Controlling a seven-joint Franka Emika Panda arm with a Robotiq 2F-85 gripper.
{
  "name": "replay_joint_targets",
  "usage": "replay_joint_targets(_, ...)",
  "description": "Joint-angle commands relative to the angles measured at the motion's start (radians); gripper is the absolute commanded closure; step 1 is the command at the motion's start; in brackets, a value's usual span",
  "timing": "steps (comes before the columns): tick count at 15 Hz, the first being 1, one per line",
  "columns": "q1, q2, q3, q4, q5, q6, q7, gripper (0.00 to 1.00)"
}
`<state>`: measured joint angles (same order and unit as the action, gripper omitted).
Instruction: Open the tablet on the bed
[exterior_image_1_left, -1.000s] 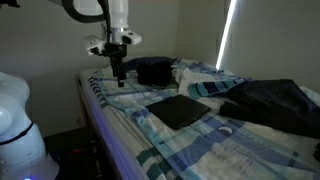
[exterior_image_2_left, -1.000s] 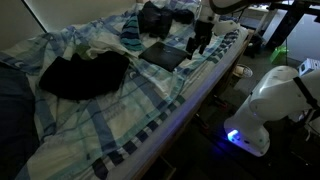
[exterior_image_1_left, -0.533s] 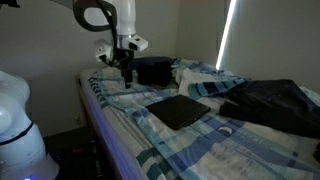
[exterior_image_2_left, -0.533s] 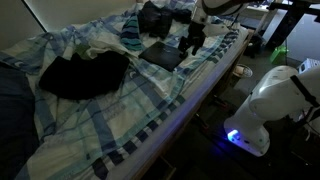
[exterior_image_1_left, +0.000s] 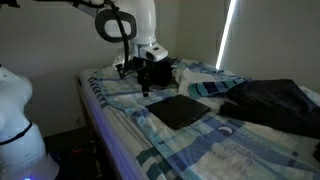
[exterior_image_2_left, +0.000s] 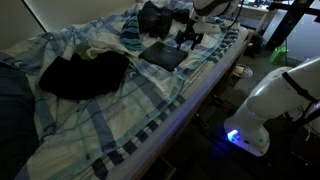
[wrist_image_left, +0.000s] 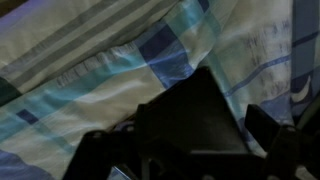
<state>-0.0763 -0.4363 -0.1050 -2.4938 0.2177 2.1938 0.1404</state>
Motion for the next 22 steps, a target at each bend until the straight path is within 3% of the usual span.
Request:
replay_joint_targets(1,-0.051,0.060,0.013,0.028,0.008,0.020,0.135,0.00)
replay_joint_targets(3,-0.057,0.078,0.013,0.031,0.023,0.023,0.184,0.00)
replay_joint_targets(9,-0.051,0.068,0.012,0.015,0.019,0.009,0.159,0.00)
replay_joint_targets(17,-0.137,-0.141,0.066,-0.010,-0.039,0.004,0.432,0.00)
replay_joint_targets(22,-0.179,-0.139,0.068,-0.003,-0.027,0.038,0.515,0.00)
